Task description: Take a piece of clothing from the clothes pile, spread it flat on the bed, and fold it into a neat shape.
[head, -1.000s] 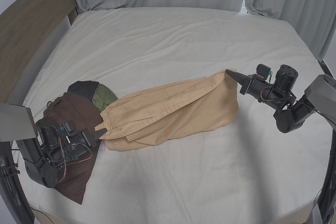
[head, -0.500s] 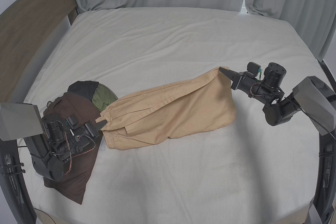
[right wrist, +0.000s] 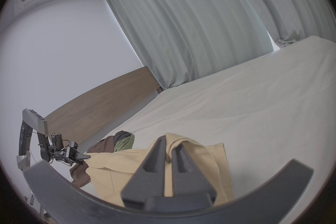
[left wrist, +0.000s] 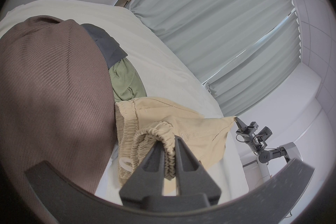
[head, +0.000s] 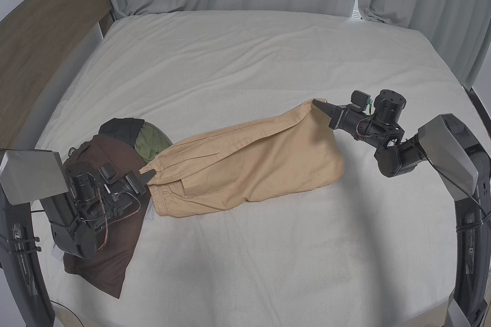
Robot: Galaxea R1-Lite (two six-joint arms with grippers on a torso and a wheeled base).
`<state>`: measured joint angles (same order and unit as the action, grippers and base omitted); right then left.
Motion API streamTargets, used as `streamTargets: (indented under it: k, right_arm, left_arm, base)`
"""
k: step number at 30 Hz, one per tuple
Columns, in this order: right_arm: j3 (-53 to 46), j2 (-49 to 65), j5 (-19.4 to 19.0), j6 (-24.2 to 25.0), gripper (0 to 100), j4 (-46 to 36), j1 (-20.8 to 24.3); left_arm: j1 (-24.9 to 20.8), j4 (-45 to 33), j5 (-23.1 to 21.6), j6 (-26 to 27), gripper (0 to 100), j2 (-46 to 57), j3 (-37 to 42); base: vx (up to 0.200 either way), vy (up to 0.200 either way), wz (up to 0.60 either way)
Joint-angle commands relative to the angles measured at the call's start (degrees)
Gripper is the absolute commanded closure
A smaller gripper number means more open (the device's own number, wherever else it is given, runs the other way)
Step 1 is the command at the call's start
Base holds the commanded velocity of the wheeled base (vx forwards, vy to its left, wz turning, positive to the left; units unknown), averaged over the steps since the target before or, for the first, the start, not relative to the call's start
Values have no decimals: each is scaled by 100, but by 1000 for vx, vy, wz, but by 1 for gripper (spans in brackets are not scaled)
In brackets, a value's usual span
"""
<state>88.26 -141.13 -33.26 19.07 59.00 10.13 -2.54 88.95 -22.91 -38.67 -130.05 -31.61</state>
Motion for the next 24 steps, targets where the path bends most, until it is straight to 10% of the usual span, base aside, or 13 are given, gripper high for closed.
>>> streamTargets:
  k: [1,10,11,12,13,24]
  right_arm:
    - [315,-222,12,1,100,-99,6]
    - [701,-503,232,-8,100,-117,6]
    - [728,-521,241,-8,0,-126,15]
    - [745,-530,241,-8,0,-126,15]
    - [824,-582,258,-8,0,-108,33]
    - [332,-231,372,1,0,85,68]
  left_arm:
    - [69,17,5,17,100,-144,-144]
    - [69,8,-3,26,100,-170,-355]
    - [78,8,-3,17,100,-179,-407]
    - [78,8,-3,17,100,-187,-434]
    - [95,8,5,-9,0,-240,-548]
    - [465,8,515,-44,0,-108,-882]
  base:
    - [0,0,0]
    - [0,0,0]
    - [0,0,0]
    - [0,0,0]
    - [0,0,0]
    - [0,0,0]
